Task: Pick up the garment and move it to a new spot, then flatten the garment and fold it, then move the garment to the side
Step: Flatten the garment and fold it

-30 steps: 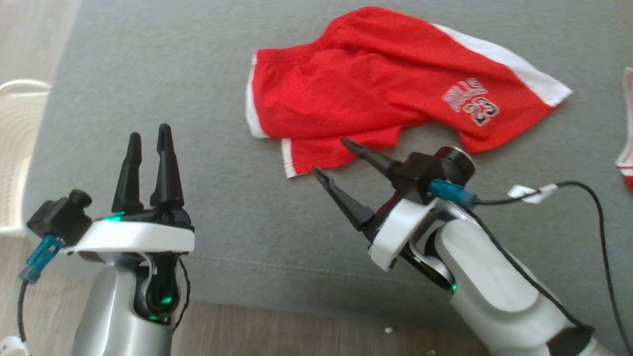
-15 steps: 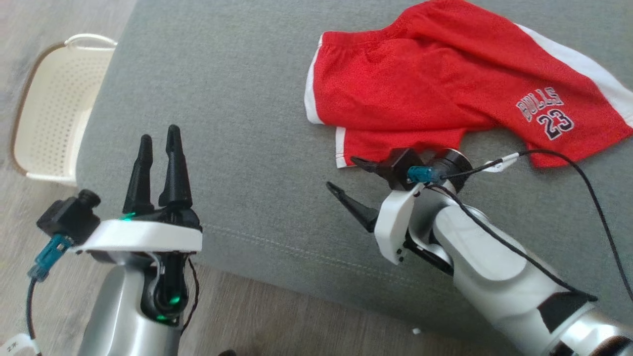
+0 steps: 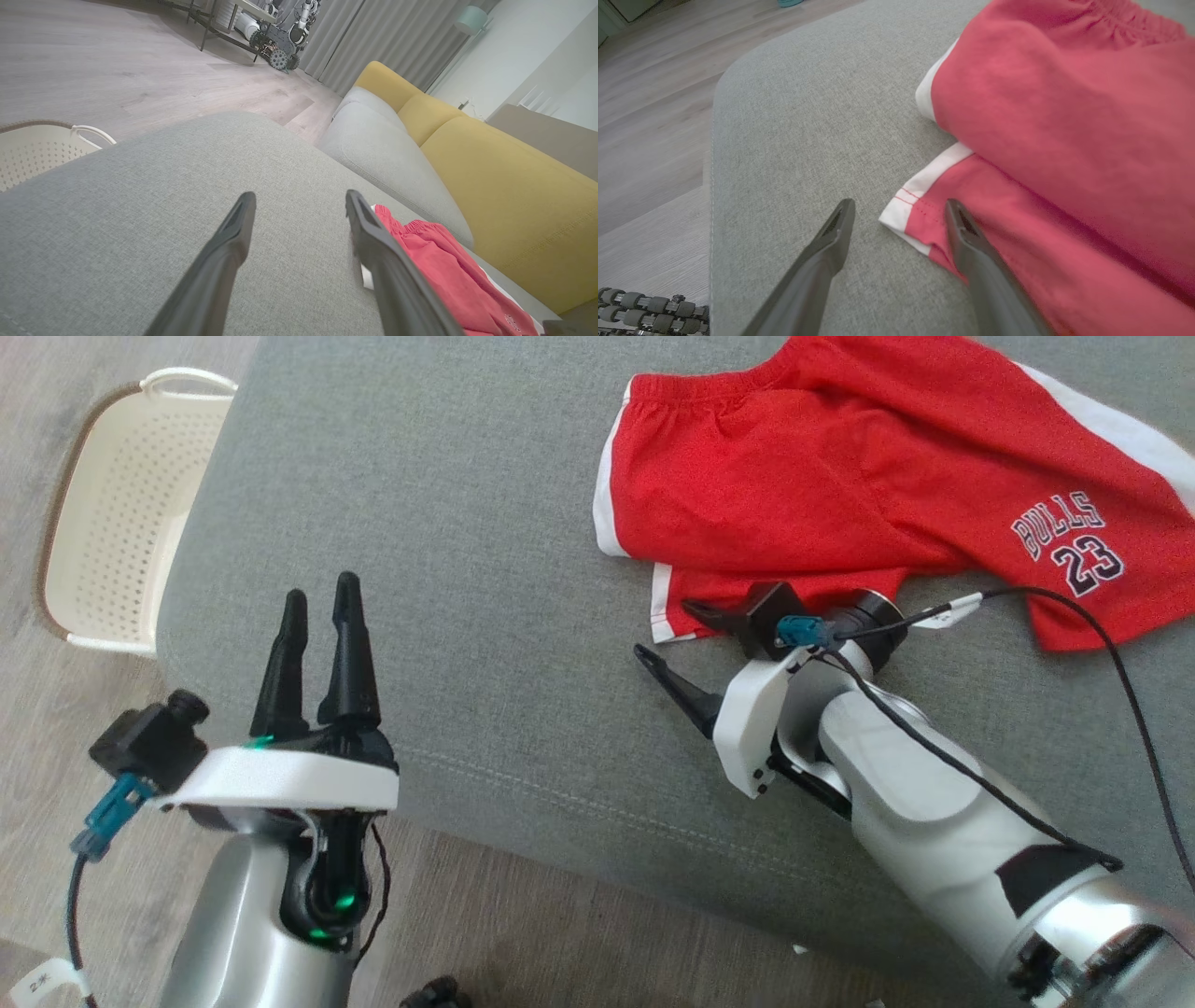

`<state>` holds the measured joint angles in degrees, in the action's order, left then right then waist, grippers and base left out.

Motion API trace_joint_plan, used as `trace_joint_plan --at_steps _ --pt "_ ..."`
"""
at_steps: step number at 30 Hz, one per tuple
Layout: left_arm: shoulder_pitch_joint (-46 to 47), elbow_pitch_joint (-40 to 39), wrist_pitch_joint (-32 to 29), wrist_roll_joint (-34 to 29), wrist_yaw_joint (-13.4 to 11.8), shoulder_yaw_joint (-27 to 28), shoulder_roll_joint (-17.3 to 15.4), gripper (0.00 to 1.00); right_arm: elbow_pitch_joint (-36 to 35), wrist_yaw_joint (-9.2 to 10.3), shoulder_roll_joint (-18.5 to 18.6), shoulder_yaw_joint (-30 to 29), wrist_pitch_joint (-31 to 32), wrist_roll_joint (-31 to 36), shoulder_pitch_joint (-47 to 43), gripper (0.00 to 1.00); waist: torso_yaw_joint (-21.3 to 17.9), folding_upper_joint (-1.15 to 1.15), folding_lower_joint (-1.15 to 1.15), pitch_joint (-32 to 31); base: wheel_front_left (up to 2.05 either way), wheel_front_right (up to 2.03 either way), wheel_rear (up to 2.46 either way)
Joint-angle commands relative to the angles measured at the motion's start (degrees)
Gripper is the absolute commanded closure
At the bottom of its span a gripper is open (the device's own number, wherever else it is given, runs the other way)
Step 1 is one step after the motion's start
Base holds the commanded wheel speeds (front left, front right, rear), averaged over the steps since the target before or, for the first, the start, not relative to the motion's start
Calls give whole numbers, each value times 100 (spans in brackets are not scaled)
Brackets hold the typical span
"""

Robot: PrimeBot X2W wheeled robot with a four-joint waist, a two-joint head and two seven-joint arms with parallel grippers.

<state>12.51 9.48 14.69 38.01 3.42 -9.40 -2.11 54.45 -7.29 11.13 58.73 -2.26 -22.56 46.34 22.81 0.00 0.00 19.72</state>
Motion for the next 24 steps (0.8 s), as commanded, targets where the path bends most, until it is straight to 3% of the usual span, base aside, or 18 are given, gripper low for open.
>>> trace_joint_plan --at_steps 1,4,5,6,7,15,22,24 --pt "222 -208 30 71 -29 156 -77 0 -44 -20 -147 61 -37 -72 26 0 15 0 0 29 0 0 0" --pt "256 -217 30 98 -43 115 -77 0 137 -20 -190 142 2 -125 86 0 39 0 0 77 0 0 0" --pt "265 -218 30 103 -44 106 -77 0 190 -20 -200 170 11 -147 104 22 45 0 0 90 0 0 0" --pt "273 -219 30 107 -44 103 -77 0 242 -20 -208 189 20 -177 121 69 48 0 0 100 0 0 0" --pt "280 -217 30 111 -44 105 -77 0 289 -20 -219 214 28 -209 135 100 47 0 0 106 0 0 0" --pt "234 -158 30 19 -4 285 -76 0 342 -20 -198 384 -253 -420 270 100 -304 0 0 -72 0 0 0" --pt "151 -33 30 -184 76 513 -76 0 0 -20 9 548 -522 -587 70 100 -961 0 0 -563 0 0 0" --pt "118 24 30 -281 105 591 -76 0 -335 -20 298 658 -524 -699 -76 100 -1344 0 0 -814 0 0 0"
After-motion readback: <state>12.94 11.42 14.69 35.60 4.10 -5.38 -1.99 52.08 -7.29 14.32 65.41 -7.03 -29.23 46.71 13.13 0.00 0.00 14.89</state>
